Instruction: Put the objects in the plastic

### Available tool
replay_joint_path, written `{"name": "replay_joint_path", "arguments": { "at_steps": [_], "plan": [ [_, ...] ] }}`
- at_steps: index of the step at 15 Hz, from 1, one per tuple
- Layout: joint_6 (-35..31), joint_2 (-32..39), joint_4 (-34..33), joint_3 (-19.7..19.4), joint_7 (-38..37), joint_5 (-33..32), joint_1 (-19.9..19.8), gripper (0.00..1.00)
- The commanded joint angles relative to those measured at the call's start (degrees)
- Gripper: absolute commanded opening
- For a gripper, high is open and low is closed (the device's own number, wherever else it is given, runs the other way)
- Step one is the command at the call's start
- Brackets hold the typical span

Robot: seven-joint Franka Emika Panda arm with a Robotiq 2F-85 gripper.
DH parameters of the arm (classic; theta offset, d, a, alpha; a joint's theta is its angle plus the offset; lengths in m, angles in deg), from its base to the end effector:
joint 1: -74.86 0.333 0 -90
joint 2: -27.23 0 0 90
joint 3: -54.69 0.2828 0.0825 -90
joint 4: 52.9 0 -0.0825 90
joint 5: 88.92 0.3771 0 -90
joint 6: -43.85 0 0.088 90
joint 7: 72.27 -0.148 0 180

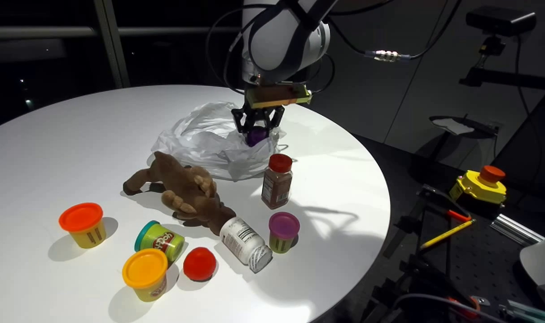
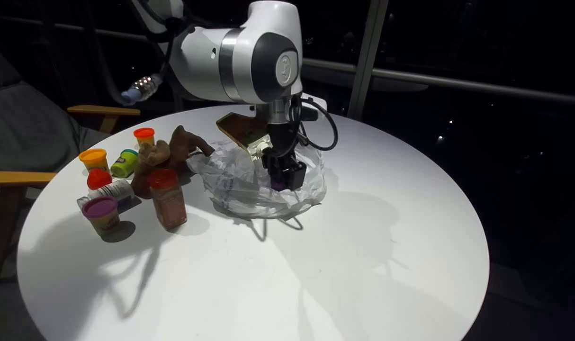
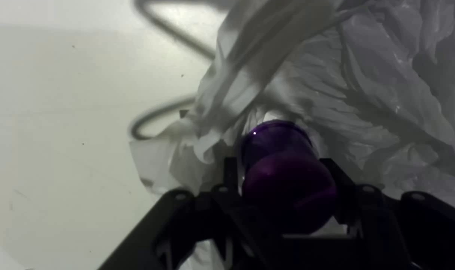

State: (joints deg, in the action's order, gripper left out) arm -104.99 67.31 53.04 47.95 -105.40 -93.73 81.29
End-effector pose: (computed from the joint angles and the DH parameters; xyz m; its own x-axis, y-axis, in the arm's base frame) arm 0.6207 -0.0049 0.0890 0.8824 -0.4586 0.1048 -0.4670 -0.8808 0.0776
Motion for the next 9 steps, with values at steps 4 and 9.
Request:
{"name": "replay_joint_path", "arguments": {
  "at_steps": [4, 9],
  "plan": [
    [-5.2, -12.5, 7.9, -6.7, -1.2, -1.0, 3.1, 1.00],
    [13.7, -27.3, 12.5, -1.8, 8.2, -0.2, 1.5, 1.00]
  ]
}}
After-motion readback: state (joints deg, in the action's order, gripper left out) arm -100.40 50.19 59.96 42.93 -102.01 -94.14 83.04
